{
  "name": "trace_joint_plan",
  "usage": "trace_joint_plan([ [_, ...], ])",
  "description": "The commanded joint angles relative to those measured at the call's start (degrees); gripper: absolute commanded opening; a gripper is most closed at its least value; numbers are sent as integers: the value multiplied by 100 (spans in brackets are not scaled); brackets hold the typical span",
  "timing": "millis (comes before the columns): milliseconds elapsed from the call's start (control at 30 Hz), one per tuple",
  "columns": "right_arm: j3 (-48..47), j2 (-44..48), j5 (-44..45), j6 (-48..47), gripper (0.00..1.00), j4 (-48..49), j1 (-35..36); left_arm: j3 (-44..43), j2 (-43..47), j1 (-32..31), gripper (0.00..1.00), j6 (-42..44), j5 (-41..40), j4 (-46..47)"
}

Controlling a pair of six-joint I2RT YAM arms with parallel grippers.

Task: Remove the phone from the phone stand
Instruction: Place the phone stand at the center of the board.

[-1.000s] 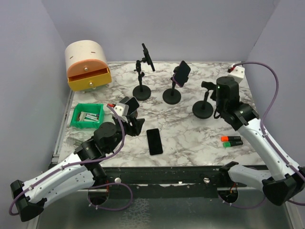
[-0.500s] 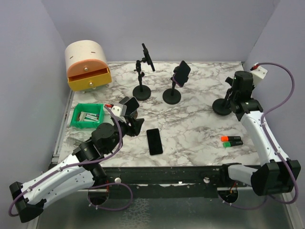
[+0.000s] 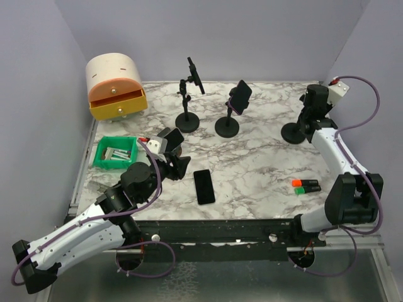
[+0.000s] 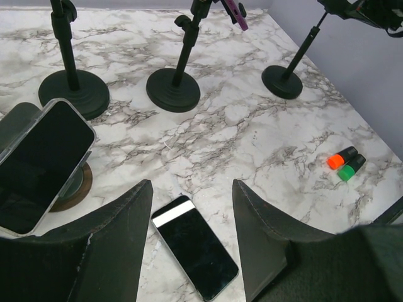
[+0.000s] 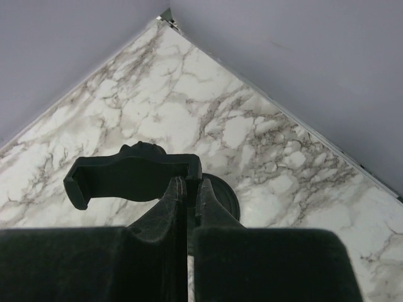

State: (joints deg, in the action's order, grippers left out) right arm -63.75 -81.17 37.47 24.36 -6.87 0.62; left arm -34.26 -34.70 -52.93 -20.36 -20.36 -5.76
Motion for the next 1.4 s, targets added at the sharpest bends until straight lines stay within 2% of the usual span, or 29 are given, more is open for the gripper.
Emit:
trace_joint_plan([
  [0, -634, -483, -32, 99, 0, 639, -35, -85, 57, 10, 55, -16, 105, -29],
  [233, -1126, -1010, -69, -148, 0, 806, -176, -84, 35, 10, 55, -3, 76, -21],
  [433, -961, -985, -192, -127, 1, 756, -177, -89, 39, 10, 55, -10, 80, -30],
  [600, -766, -831, -482, -241, 50, 808, -177, -62, 77, 10, 55, -11, 67, -9],
  [700, -776, -773, -617, -248, 62, 751, -177, -74, 74, 6, 55, -12, 67, -30],
  [867, -842, -618, -757, -231, 74, 696, -177, -63, 86, 10, 55, -12, 80, -5],
  [967, -1050, -466, -886, -261, 78, 313, -172, -60, 73, 10, 55, -16, 102, 5],
  [1133, -1457, -15, -1205, -181, 81, -41, 7, -68, 32, 10, 55, -38, 133, 5],
  [1300, -1558, 667, -1468, -377, 81, -136, 769, -59, 34, 11, 56, -43, 155, 30],
  [1367, -1406, 989, -2009, -253, 81, -213, 978, -53, 31, 10, 56, -16, 151, 53],
])
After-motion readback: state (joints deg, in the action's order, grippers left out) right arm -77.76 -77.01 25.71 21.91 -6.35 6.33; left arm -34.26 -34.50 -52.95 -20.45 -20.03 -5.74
